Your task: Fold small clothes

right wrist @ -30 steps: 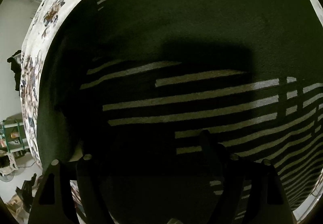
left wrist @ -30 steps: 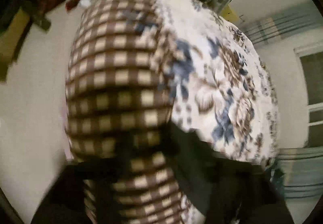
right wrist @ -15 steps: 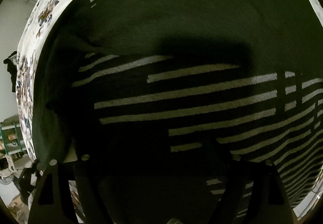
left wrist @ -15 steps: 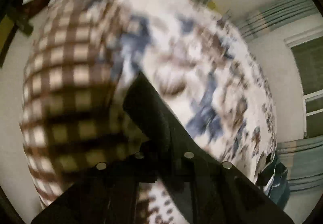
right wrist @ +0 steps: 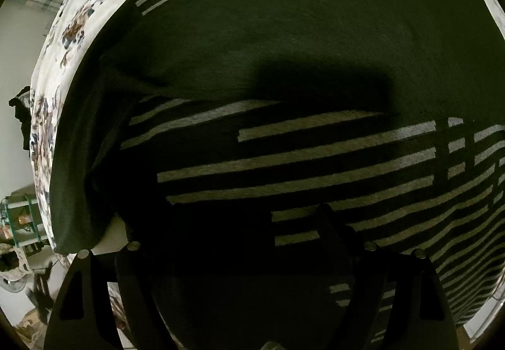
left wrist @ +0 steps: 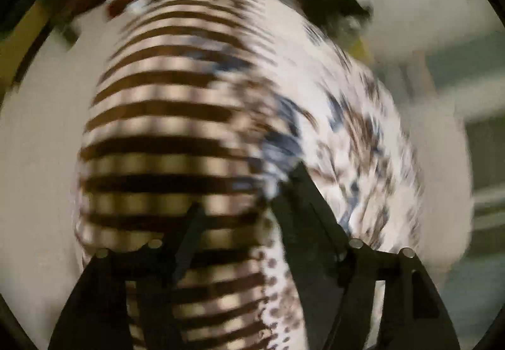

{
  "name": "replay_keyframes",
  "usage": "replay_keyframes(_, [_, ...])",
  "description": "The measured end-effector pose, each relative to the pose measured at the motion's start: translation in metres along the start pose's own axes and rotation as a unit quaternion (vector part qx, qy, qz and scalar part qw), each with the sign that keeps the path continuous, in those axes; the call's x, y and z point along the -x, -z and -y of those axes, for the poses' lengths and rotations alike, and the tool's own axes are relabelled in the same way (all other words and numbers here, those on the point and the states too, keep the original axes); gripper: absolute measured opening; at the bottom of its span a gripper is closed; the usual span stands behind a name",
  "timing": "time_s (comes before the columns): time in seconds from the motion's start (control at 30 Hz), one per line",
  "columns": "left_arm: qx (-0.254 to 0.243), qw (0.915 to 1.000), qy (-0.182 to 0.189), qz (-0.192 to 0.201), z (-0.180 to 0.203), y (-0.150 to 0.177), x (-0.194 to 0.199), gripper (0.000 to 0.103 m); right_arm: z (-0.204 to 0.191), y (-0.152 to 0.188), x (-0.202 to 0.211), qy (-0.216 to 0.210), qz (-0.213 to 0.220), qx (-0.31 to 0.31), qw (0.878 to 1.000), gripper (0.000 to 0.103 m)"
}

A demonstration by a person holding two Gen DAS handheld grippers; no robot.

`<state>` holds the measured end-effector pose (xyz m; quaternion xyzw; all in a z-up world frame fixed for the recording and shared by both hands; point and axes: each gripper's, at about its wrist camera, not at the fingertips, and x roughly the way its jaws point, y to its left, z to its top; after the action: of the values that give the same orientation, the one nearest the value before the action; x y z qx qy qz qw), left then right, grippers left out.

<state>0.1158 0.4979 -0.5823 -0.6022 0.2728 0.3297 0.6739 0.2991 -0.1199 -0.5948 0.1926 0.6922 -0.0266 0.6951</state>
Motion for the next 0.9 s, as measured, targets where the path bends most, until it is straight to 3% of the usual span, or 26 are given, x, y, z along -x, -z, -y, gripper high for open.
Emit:
replay_keyframes(0.1, [0.022, 0.9993, 0.025, -0.019, -0.01, 0.007, -0.007, 0.064, 0.0, -0.001, -0.004, 0.002, -0.003, 0.001, 1.0, 0.084])
replay_keyframes(0.23, [-0.01, 0.9962, 0.06, -0.063, 0.02, 0.02, -0.041, 0.064, -0.004, -0.003, -0.009, 0.01, -0.007, 0.007, 1.0, 0.084])
replay_keyframes(0.4, [-0.036, 0.9971, 0.033, -0.058, 0.046, 0.029, -0.073, 0.061, -0.004, -0.003, -0.01, 0.016, -0.01, 0.008, 1.0, 0.084])
replay_keyframes(0.43, [-0.051, 0.9975, 0.022, -0.043, 0.055, 0.03, -0.074, 0.056, -0.004, -0.003, -0.01, 0.016, -0.011, 0.008, 1.0, 0.084])
replay_keyframes(0.47, [-0.071, 0.9968, 0.009, -0.035, 0.063, 0.032, -0.073, 0.017, -0.003, -0.004, -0.009, 0.015, -0.011, 0.007, 1.0, 0.084])
replay_keyframes(0.5, [-0.095, 0.9949, -0.002, -0.035, 0.072, 0.032, -0.073, 0.008, -0.005, -0.006, -0.009, 0.015, -0.011, 0.007, 1.0, 0.084])
replay_keyframes(0.57, [-0.139, 0.9901, -0.006, -0.017, 0.089, 0.035, -0.063, 0.008, -0.005, -0.009, -0.005, 0.018, -0.004, 0.007, 1.0, 0.084])
replay_keyframes(0.6, [-0.16, 0.9871, -0.008, -0.009, 0.098, 0.036, -0.059, 0.007, -0.003, -0.011, 0.0, 0.034, 0.007, 0.008, 0.999, 0.084])
replay_keyframes(0.67, [-0.211, 0.9774, -0.017, 0.006, 0.122, 0.041, -0.048, 0.007, 0.0, -0.017, 0.015, 0.108, 0.046, 0.018, 0.993, 0.084])
replay_keyframes(0.73, [-0.264, 0.964, -0.023, 0.021, 0.151, 0.052, -0.036, 0.007, 0.003, -0.026, 0.034, 0.212, 0.097, 0.036, 0.972, 0.086])
replay_keyframes(0.77, [-0.283, 0.9586, -0.022, 0.025, 0.163, 0.057, -0.034, 0.007, 0.007, -0.033, 0.042, 0.233, 0.113, 0.046, 0.965, 0.099])
replay_keyframes(0.8, [-0.302, 0.9526, -0.024, 0.028, 0.175, 0.064, -0.03, 0.007, 0.011, -0.038, 0.046, 0.239, 0.121, 0.052, 0.962, 0.103])
replay_keyframes(0.9, [-0.362, 0.9316, -0.014, 0.032, 0.216, 0.096, -0.013, 0.007, 0.031, -0.059, 0.055, 0.24, 0.13, 0.045, 0.961, 0.103])
